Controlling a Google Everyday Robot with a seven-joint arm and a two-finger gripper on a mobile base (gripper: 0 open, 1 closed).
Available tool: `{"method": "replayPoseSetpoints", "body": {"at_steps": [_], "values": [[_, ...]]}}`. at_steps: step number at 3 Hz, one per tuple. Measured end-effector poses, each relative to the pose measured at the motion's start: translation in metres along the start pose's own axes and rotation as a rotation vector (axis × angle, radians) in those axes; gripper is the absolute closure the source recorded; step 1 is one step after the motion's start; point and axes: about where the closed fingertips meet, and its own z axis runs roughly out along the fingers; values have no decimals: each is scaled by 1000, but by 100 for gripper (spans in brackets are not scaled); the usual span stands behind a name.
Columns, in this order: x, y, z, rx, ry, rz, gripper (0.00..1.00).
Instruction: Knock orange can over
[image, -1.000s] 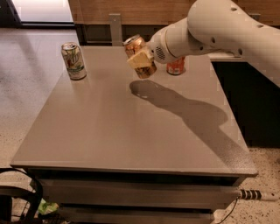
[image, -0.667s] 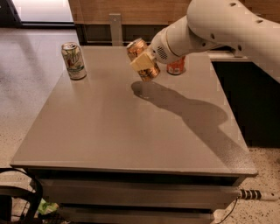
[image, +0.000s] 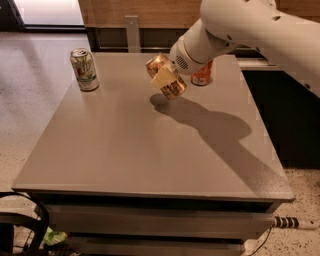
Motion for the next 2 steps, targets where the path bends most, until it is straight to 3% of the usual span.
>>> {"method": "replayPoseSetpoints", "body": {"at_steps": [2], "values": [[2, 2, 25, -31, 151, -58, 100]]}}
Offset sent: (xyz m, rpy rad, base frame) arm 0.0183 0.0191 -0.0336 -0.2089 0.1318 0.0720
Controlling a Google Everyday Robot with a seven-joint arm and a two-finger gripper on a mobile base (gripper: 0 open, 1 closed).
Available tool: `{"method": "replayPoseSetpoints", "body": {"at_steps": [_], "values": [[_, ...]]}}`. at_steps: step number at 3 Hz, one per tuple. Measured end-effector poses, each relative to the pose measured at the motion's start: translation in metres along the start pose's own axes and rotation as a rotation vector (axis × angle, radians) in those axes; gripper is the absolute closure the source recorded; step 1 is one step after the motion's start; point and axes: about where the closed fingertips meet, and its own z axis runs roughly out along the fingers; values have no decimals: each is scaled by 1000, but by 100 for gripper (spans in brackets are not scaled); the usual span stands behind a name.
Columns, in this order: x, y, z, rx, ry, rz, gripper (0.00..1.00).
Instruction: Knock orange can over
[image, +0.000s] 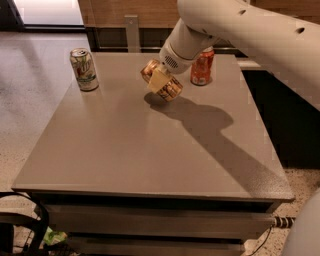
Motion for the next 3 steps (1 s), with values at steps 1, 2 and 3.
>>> {"method": "replayPoseSetpoints", "body": {"at_steps": [1, 2, 3], "values": [[0, 3, 17, -34, 39, -22, 100], [4, 4, 32, -53, 70, -25, 100], [4, 3, 45, -69, 81, -28, 100]]}}
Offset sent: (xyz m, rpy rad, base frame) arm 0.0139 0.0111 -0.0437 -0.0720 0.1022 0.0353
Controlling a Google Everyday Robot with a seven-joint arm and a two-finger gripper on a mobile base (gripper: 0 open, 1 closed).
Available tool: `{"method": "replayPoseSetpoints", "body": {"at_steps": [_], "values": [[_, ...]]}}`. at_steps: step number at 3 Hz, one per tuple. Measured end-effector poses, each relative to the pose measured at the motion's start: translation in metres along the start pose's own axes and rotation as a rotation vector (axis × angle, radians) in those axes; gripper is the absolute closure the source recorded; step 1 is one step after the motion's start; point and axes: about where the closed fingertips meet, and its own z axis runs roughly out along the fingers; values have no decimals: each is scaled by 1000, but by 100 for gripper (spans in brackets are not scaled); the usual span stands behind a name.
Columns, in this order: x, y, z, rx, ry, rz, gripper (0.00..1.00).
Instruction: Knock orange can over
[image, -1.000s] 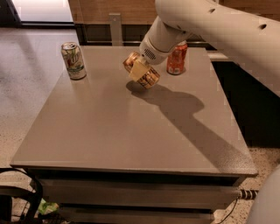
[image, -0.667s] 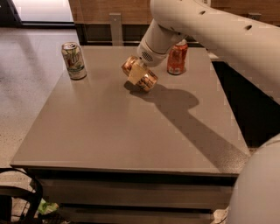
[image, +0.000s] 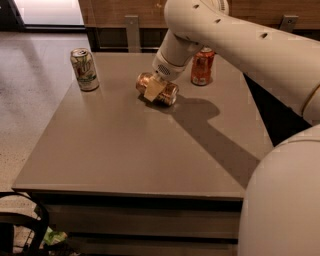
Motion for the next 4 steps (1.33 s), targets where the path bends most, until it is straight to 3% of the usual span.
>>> {"method": "replayPoseSetpoints", "body": {"at_steps": [1, 2, 4], "values": [[-3, -1, 13, -20, -1, -7, 100], [-4, -1, 15, -25, -1, -9, 88], [-4, 0, 16, -27, 0, -9, 41]]}}
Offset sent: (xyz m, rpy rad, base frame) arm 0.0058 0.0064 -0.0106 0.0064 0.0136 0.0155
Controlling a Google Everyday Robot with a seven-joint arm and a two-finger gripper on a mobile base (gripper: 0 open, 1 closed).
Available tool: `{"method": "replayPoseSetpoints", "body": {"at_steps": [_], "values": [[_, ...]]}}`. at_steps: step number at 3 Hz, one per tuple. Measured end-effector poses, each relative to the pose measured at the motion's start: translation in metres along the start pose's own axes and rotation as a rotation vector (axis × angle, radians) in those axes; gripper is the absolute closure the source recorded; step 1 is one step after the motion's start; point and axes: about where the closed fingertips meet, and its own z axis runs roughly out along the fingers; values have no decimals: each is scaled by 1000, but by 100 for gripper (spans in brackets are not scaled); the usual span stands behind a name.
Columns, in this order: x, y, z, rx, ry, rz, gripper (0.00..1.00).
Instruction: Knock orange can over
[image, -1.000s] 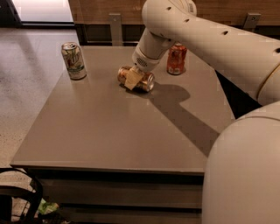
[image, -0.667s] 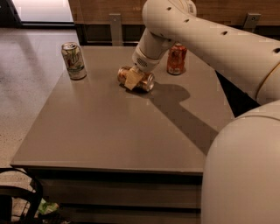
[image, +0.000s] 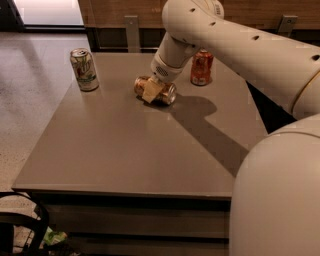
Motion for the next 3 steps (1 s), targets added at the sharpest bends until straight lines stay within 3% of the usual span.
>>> {"method": "replayPoseSetpoints", "body": {"at_steps": [2, 3], "values": [[0, 1, 1, -3, 2, -1, 0], [0, 1, 2, -4, 2, -1, 0]]}}
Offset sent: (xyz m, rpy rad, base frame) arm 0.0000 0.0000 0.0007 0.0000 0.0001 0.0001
